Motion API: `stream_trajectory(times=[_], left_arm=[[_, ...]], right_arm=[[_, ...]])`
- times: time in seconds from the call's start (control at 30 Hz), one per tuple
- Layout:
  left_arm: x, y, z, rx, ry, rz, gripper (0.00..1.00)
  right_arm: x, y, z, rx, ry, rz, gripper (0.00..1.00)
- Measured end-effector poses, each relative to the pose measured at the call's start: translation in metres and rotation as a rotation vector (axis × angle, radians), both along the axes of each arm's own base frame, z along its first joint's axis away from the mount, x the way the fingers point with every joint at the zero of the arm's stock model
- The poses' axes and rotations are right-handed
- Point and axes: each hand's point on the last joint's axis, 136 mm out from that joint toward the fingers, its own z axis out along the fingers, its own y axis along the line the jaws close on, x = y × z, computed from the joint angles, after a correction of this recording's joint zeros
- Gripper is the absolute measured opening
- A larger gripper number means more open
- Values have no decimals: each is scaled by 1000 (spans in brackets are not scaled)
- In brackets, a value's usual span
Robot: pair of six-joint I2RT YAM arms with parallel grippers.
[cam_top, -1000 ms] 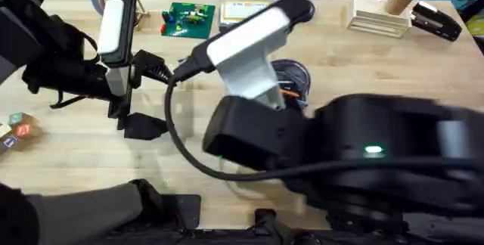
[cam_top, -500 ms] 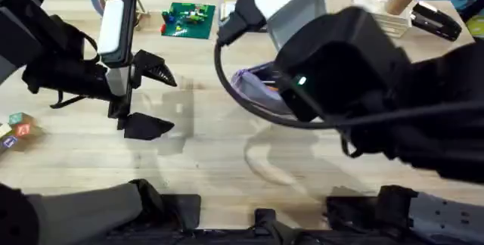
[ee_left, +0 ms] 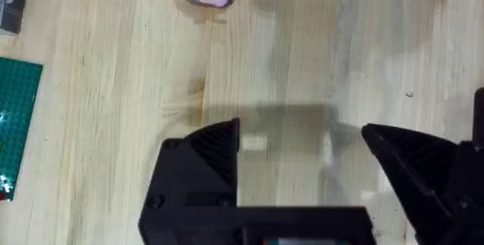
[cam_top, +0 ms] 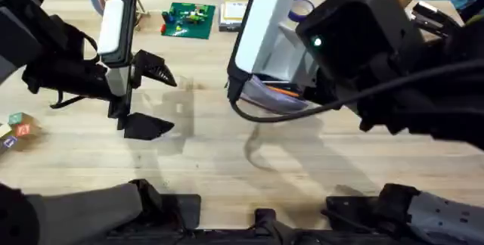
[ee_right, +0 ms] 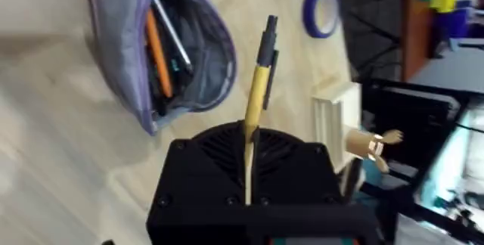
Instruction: Unzip the bag, pick up the pens from the table one at a time and place them inside, then zip the bag closed.
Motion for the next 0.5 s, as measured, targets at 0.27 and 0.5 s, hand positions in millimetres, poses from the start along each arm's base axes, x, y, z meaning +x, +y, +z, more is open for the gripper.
stream_trajectory(times=[0.27,0.5], left_arm=[[0,0,0,0,0,0,993],[0,0,0,0,0,0,993]], right_arm=[[3,11,-46,49,261,130,32],[10,9,-73,42,365,119,32]])
